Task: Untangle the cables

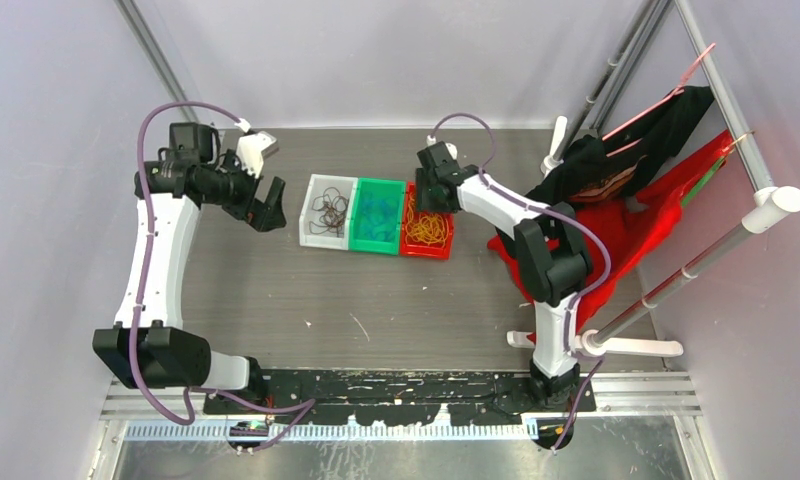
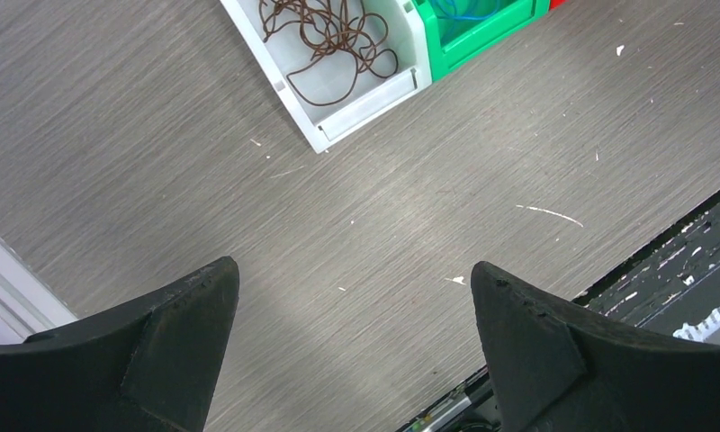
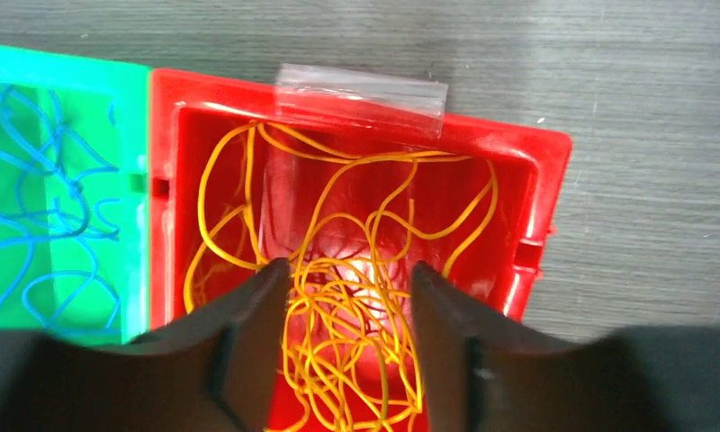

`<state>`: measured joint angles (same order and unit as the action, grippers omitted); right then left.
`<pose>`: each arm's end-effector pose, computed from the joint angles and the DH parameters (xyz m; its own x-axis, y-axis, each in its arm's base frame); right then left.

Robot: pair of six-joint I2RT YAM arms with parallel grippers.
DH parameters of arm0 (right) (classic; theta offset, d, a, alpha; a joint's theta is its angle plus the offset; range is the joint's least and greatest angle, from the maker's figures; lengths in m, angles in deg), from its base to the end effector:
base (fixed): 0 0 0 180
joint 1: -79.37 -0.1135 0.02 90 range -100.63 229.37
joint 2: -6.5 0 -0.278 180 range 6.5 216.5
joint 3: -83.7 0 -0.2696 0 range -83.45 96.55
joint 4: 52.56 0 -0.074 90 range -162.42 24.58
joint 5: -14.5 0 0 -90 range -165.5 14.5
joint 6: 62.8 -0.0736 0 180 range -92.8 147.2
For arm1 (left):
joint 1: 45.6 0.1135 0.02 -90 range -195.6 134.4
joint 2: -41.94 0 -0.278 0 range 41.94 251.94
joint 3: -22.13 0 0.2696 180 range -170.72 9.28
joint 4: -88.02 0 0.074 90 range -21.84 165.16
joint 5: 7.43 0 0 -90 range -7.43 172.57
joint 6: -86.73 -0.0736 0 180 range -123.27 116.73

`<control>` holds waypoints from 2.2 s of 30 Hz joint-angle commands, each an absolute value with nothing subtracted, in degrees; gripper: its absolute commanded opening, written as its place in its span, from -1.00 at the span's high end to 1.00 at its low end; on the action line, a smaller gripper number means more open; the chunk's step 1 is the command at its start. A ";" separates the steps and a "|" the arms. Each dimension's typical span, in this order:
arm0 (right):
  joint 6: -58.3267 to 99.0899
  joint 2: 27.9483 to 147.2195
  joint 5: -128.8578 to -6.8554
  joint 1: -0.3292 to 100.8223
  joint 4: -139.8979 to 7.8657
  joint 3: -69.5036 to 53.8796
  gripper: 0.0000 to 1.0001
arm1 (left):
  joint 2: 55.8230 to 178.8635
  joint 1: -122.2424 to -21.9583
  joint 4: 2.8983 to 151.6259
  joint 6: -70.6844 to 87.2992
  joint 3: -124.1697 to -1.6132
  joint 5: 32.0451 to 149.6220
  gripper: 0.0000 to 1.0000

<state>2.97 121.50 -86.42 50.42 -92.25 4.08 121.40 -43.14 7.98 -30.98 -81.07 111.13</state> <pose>0.4300 0.2219 0.1786 -0.8035 0.0161 -0.5951 -0.0536 0.9936 0.0991 0.2941 -0.0226 0.3800 -0.6302 0.3817 -0.6762 0.5877 0.8036 -0.0941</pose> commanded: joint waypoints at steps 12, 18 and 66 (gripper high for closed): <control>6.29 81.12 -104.89 50.50 -77.93 -18.94 -0.99 | 115.09 -42.03 45.05 -13.00 -55.16 111.19 -0.99; 12.62 69.01 -125.00 50.55 -67.20 -38.42 -1.00 | 116.17 -41.93 59.16 -7.74 -45.56 107.43 -0.99; 19.33 95.88 -104.76 74.36 -6.48 -65.60 -0.99 | 131.71 -43.05 138.55 -2.58 -7.16 96.51 -0.99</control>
<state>17.68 95.03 -107.88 74.25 -13.22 -65.18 128.17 -42.51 117.03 -0.49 -13.33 97.23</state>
